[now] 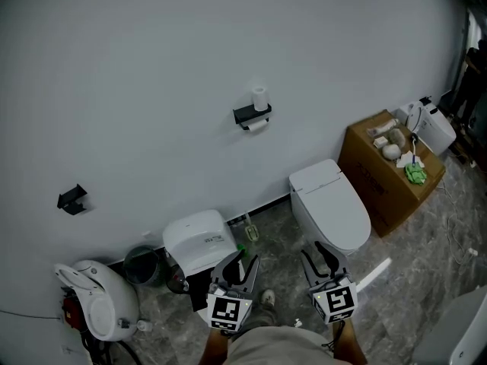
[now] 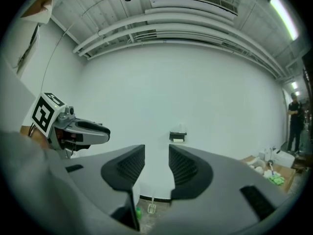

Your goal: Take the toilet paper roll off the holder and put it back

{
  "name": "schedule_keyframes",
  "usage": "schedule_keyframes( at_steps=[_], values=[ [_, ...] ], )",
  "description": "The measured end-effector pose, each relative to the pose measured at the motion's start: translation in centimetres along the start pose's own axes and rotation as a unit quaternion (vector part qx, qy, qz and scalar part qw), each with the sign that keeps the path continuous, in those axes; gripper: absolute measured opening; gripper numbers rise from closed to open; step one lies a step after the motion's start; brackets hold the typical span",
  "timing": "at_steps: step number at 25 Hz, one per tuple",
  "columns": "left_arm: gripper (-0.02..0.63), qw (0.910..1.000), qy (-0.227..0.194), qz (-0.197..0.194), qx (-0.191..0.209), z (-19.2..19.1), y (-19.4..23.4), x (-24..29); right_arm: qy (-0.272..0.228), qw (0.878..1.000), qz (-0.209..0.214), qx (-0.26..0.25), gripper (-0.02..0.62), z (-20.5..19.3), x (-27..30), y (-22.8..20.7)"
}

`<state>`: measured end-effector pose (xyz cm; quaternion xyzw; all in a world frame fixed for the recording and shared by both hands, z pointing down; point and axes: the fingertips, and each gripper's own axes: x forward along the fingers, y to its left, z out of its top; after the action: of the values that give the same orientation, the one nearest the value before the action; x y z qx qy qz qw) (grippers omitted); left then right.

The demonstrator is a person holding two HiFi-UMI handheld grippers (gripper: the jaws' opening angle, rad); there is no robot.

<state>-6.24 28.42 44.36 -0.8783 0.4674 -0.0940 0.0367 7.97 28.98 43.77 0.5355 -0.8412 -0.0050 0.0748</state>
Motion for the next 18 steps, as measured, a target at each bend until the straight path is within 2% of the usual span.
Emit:
schedule_keyframes(
  at_steps=[18],
  values=[
    [0.132,0.9993,0.004,-0.035,-0.016,-0.9,7.6,10.1,0.027,0.999,-0.028,-0.004,0.149,0.6,11.1,-4.1]
  ],
)
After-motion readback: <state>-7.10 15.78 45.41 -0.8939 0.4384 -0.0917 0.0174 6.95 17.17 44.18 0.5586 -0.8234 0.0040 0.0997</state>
